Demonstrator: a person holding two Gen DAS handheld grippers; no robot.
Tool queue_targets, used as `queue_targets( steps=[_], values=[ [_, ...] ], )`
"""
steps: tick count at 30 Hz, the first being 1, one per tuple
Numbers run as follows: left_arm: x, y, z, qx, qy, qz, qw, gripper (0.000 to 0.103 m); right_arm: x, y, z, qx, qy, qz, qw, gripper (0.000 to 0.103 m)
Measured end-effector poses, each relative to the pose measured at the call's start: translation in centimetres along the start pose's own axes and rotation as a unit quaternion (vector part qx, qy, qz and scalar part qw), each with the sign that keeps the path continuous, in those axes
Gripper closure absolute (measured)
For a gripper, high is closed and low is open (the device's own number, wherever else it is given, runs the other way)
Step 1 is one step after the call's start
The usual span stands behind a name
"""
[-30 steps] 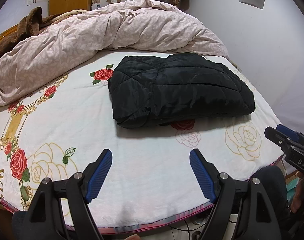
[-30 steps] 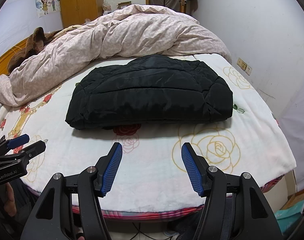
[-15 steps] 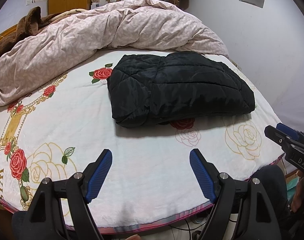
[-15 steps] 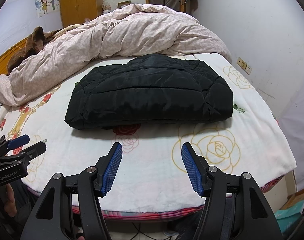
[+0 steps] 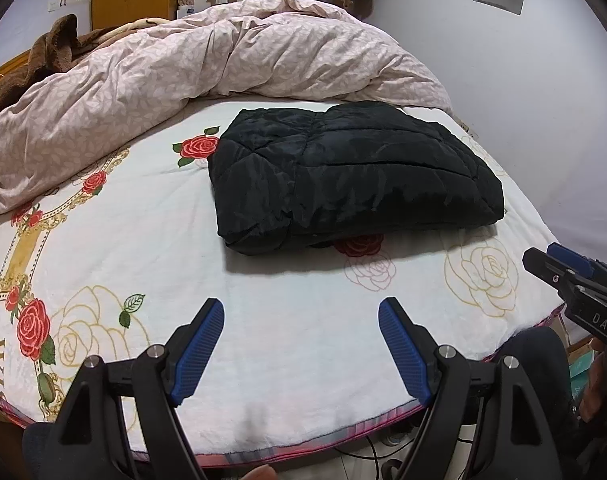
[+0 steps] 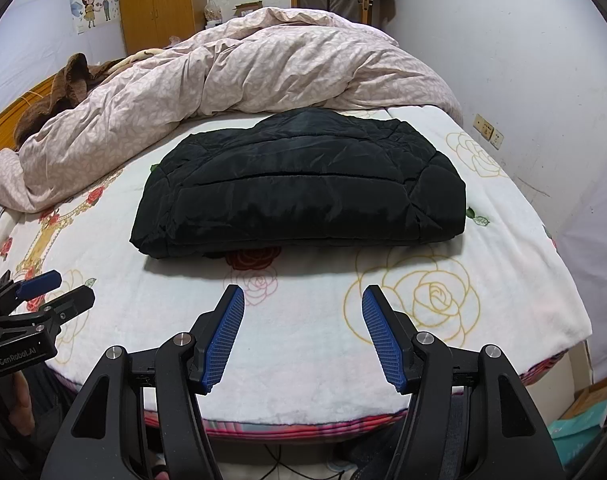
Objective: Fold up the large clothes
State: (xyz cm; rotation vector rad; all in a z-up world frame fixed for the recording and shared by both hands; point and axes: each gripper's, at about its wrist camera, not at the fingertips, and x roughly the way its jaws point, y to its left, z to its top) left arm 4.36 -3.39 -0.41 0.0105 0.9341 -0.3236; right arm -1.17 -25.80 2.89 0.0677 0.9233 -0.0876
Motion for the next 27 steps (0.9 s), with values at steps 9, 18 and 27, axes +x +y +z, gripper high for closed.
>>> queue_targets(
  steps=[9, 18, 27],
  values=[
    [0.03, 0.0, -0.03, -0.001, 0.001, 0.0, 1.0, 0.022, 0.1, -0.1, -0.07, -0.001, 0.001, 0.0, 1.0, 0.041],
    [-0.01, -0.19, -0.23, 0.0, 0.002, 0.002, 1.0, 0.022, 0.1, -0.13, -0.07, -0.001, 0.001, 0.001, 1.0, 0.041],
    [-0.06, -0.18, -0.27, 0.004, 0.001, 0.003, 1.0, 0.022, 0.18, -0.24, -0.06, -0.002, 0.001, 0.002, 1.0, 0.041]
  ],
)
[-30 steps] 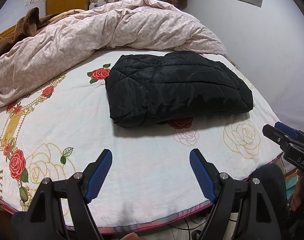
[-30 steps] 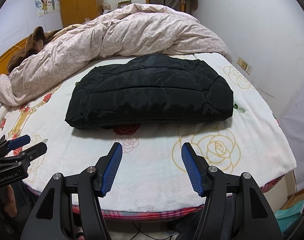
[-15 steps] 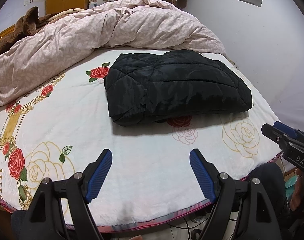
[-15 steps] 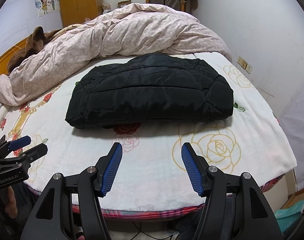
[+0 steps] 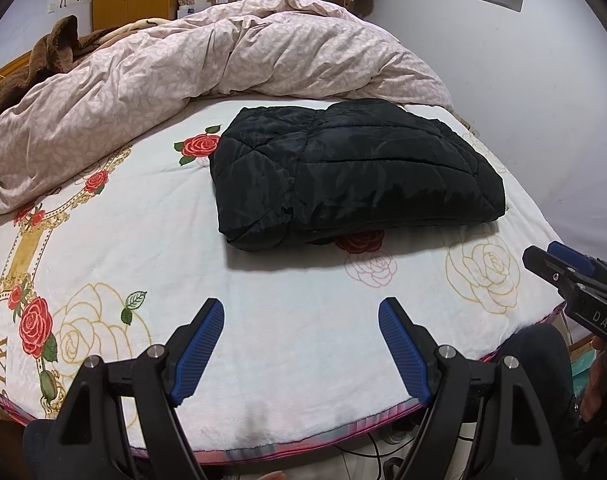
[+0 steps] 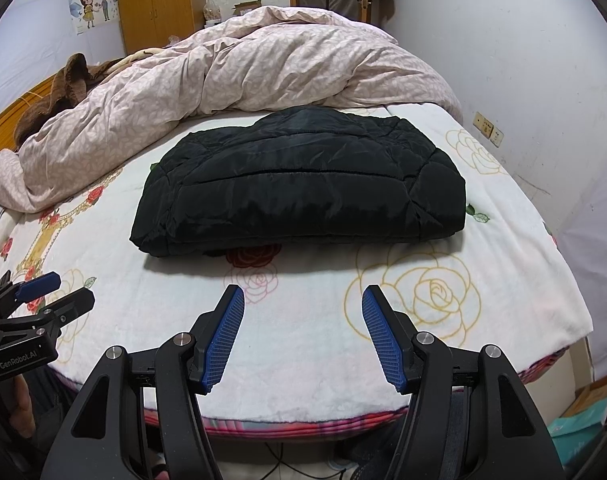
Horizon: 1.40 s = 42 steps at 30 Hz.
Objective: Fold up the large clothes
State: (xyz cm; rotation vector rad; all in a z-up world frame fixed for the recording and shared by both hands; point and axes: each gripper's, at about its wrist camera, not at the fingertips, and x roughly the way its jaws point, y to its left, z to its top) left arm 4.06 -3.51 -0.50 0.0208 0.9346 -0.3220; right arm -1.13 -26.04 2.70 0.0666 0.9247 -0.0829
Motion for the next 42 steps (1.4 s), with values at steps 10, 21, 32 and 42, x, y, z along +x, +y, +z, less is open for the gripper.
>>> queue_targets(
  steps=[10, 21, 32, 42],
  values=[
    [-0.2, 0.3, -0.1, 0.004, 0.004, -0.001, 1.0, 0.022, 0.2, 0.1, -0.5, 0.0, 0.003, -0.001, 1.0, 0.041],
    [0.1, -0.1, -0.1, 0.016, 0.011, -0.003, 0.9998, 0.022, 0.3, 0.2, -0.7, -0.001, 0.004, -0.001, 1.0, 0.041],
    [0.2, -0.4, -0.1, 0.025, 0.012, 0.003, 0.9996, 0.022, 0.3, 0.2, -0.7, -0.001, 0.005, -0.001, 1.0, 0.041],
    [-0.1, -1.2, 0.0, 0.038, -0.002, 0.002, 0.9993, 0.022, 0.3, 0.0, -0.6, -0.003, 0.005, -0.001, 1.0, 0.041]
  ],
)
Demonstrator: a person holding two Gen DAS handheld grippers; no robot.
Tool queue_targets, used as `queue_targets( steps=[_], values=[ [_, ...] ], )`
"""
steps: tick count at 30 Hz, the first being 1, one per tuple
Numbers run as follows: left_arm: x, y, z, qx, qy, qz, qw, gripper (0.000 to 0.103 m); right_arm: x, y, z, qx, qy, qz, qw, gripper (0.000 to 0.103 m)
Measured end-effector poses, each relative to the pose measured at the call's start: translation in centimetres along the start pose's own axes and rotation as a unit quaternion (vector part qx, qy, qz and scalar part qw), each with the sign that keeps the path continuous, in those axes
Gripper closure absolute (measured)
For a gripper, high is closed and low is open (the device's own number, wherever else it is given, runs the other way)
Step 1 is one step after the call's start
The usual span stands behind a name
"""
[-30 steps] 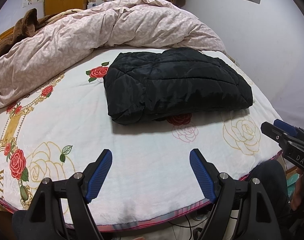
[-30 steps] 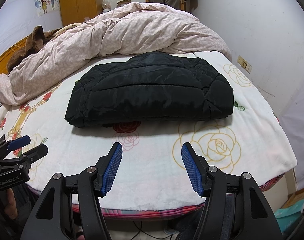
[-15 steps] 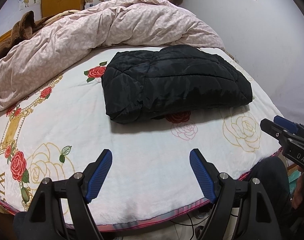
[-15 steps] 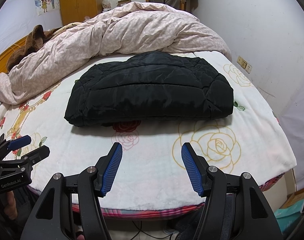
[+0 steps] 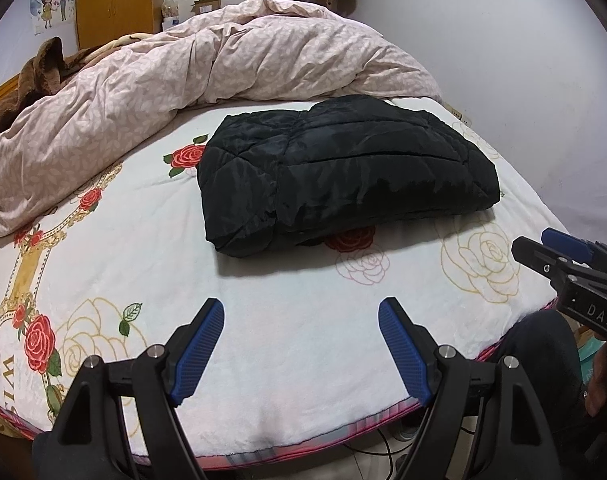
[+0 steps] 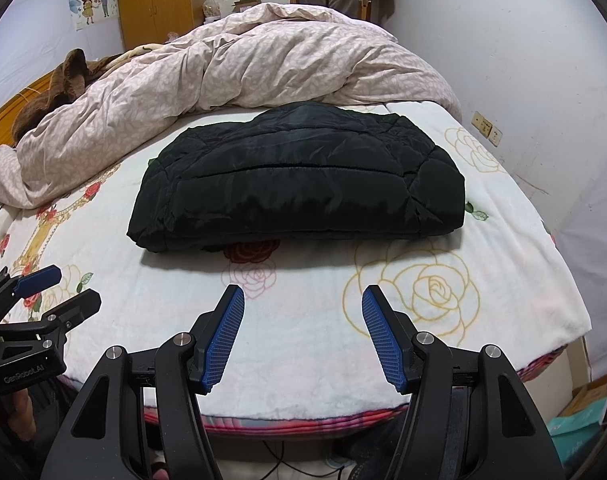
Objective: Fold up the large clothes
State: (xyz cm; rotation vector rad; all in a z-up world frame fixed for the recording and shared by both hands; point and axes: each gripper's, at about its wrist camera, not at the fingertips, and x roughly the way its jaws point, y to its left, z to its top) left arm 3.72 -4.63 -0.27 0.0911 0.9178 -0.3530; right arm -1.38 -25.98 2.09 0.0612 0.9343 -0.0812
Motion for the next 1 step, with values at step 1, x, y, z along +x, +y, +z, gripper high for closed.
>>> queue_targets(
  steps=[1],
  values=[
    [0.05, 0.02, 0.02, -0.002, 0.0, -0.002, 1.0, 0.022, 0.01, -0.01, -0.06, 0.0, 0.0, 0.0, 1.0, 0.041]
  ],
)
